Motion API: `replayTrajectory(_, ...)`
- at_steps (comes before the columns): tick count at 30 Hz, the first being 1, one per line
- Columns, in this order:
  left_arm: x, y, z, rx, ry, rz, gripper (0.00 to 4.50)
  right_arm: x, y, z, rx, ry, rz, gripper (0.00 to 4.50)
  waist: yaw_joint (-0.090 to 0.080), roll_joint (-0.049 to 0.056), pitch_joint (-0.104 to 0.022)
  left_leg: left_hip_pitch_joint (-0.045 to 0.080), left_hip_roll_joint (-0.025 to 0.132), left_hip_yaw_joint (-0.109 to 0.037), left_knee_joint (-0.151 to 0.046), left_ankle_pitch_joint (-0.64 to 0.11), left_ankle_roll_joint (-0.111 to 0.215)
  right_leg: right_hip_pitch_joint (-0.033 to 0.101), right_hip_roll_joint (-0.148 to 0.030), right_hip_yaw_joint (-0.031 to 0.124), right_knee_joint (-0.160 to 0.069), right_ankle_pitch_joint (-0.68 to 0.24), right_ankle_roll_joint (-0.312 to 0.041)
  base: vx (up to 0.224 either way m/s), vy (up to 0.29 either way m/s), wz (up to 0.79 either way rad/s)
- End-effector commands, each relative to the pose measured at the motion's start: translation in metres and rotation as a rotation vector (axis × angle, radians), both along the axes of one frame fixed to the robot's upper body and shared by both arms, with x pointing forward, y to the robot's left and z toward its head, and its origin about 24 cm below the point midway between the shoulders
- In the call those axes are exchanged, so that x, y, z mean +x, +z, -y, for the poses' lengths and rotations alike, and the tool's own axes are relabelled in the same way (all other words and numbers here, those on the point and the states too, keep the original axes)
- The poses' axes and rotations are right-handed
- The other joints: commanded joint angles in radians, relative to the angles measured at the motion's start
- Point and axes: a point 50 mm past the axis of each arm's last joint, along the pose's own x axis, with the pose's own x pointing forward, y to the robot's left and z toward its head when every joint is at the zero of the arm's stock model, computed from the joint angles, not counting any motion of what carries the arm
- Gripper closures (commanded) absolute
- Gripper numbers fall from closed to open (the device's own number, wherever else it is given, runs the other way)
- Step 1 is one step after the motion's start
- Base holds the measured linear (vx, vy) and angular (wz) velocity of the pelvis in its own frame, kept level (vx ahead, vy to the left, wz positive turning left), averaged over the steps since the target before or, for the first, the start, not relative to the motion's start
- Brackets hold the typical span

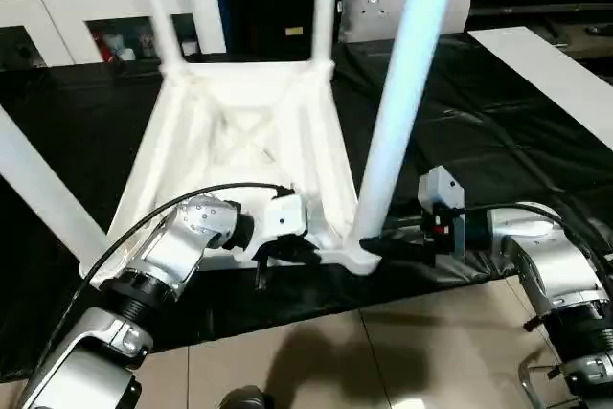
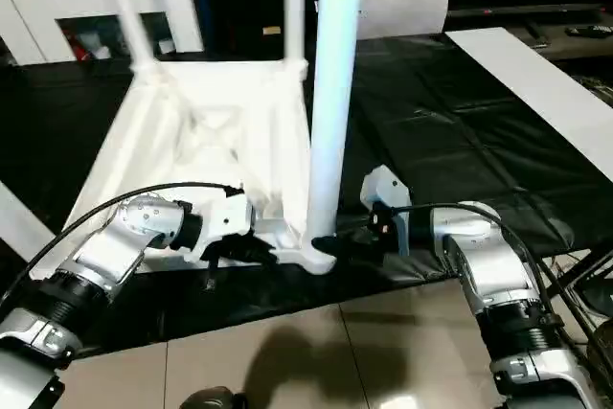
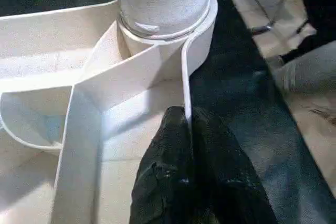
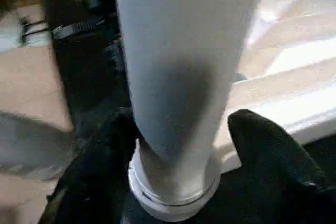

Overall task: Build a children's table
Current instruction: Rotate leg to tighten

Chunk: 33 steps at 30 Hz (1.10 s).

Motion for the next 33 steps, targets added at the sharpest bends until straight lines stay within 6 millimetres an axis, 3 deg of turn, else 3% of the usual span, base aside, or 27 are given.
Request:
replayTrajectory(1, -0.006, 0.004, 0.013, 0.015, -0.130, 0.005, 4.50, -0.001, 0.001, -0.004, -0.001, 0.060, -0.017, 1.82, -0.004, -0.010, -0.063, 0.021, 0.091, -0.030, -0.067, -0.189, 0.078, 0.040, -0.091, 0.066, -0.079, -0.107, -0.243, 0.000, 0.000, 0.00)
replayTrajectory(10, -0.004, 0.005, 0.012, 0.008, -0.142, 0.004, 4.50, -0.005, -0.003, -0.006, 0.001, 0.119, -0.063, 2.49, 0.002, -0.012, -0.063, 0.020, 0.091, -0.030, -0.067, -0.181, 0.076, 0.041, -0.092, 0.066, -0.078, -0.110, -0.241, 0.000, 0.000, 0.00)
replayTrajectory(16, -0.002, 0.004, 0.010, 0.002, -0.110, -0.011, 4.50, -0.007, -0.005, -0.007, 0.023, 0.112, -0.090, 2.59, 0.004, -0.011, -0.064, 0.021, 0.091, -0.030, -0.065, -0.172, 0.078, 0.040, -0.091, 0.065, -0.076, -0.097, -0.243, 0.000, 0.000, 0.00)
replayTrajectory(19, 0.002, 0.005, 0.011, -0.039, -0.006, -0.033, 4.50, -0.003, -0.012, -0.017, 0.049, -0.004, -0.107, 2.59, 0.002, -0.010, -0.063, 0.020, 0.091, -0.030, -0.068, -0.174, 0.074, 0.040, -0.090, 0.065, -0.076, -0.108, -0.246, 0.000, 0.000, 0.00)
replayTrajectory(21, 0.005, 0.005, 0.013, -0.050, 0.048, -0.039, 4.50, 0.000, -0.014, -0.022, 0.037, -0.066, -0.104, 2.59, -0.001, -0.011, -0.058, 0.021, 0.089, -0.032, -0.072, -0.211, 0.057, 0.039, -0.093, 0.065, -0.084, -0.175, -0.235, 0.000, 0.000, 0.00)
replayTrajectory(24, 0.008, 0.005, 0.016, -0.061, 0.123, -0.040, 4.50, 0.005, -0.017, -0.029, 0.026, -0.160, -0.111, 2.59, -0.012, -0.008, -0.053, 0.024, 0.088, -0.036, -0.078, -0.267, 0.018, 0.038, -0.095, 0.067, -0.096, -0.291, -0.200, 0.000, 0.000, 0.00)
replayTrajectory(28, 0.013, 0.008, 0.033, -0.115, 0.278, -0.035, 4.50, 0.020, -0.024, -0.049, 0.036, -0.416, -0.159, 2.59, -0.047, -0.009, -0.047, 0.023, 0.084, -0.047, -0.089, -0.330, -0.037, 0.036, -0.095, 0.064, -0.101, -0.367, -0.179, 0.000, 0.000, 0.00)
replayTrajectory(30, 0.018, 0.013, 0.050, -0.157, 0.395, -0.045, 4.50, 0.025, -0.029, -0.066, 0.030, -0.535, -0.182, 2.59, -0.064, -0.009, -0.047, 0.020, 0.081, -0.046, -0.088, -0.332, -0.044, 0.035, -0.094, 0.065, -0.102, -0.379, -0.172, 0.000, 0.000, 0.00)
replayTrajectory(33, 0.026, 0.014, 0.064, -0.165, 0.495, 0.004, 4.50, 0.030, -0.034, -0.079, 0.018, -0.623, -0.187, 2.59, -0.073, -0.010, -0.049, 0.027, 0.076, -0.041, -0.080, -0.327, -0.027, 0.029, -0.094, 0.068, -0.118, -0.396, -0.158, 0.000, 0.000, 0.00)
